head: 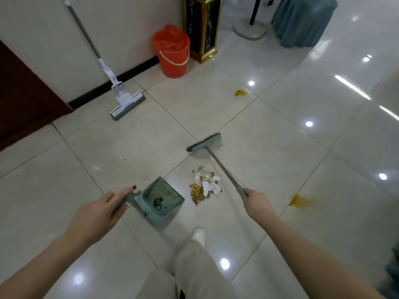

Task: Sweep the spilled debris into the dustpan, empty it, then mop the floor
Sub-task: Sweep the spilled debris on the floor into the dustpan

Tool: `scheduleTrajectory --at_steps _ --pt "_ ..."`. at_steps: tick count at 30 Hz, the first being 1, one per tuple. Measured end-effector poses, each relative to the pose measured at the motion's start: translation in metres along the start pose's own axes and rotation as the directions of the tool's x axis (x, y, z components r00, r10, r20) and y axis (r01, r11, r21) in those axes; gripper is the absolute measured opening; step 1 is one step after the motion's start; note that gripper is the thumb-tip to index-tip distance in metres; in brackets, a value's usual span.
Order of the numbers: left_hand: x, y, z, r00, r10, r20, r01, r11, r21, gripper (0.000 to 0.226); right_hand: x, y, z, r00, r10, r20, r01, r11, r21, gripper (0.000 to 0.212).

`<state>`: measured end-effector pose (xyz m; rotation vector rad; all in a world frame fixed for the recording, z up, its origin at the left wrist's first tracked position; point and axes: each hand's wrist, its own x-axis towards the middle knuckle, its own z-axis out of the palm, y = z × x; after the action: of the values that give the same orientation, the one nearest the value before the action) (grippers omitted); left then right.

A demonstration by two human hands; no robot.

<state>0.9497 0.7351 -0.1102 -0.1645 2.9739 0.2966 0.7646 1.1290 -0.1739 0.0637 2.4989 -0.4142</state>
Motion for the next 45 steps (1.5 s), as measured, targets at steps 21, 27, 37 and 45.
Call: scheduleTrajectory --at_steps 21,27,37,45 --pt "0.108 -0.166 -0.027 0.855 0.506 0.115 -0.498 0.862 -0.089 0.049 -0.083 -0.209 0.163 0.86 0.495 0.126 -0.507 0.795 0.333 0.033" --pt "0.104 -0.183 -0.026 0.819 0.562 0.113 -0.556 0.827 -0.084 0.05 -0.131 -0.227 0.197 0.861 0.502 0.079 -0.494 0.792 0.358 0.034" --pt "0.078 -0.191 -0.027 0.798 0.602 0.038 -0.601 0.798 -0.027 0.043 -0.193 -0.2 0.209 0.837 0.532 -0.13 -0.475 0.823 0.311 0.021" --pt "0.056 -0.186 -0.026 0.792 0.61 -0.009 -0.61 0.792 -0.005 0.049 -0.253 -0.173 0.217 0.801 0.581 -0.145 -0.525 0.797 0.299 0.02"
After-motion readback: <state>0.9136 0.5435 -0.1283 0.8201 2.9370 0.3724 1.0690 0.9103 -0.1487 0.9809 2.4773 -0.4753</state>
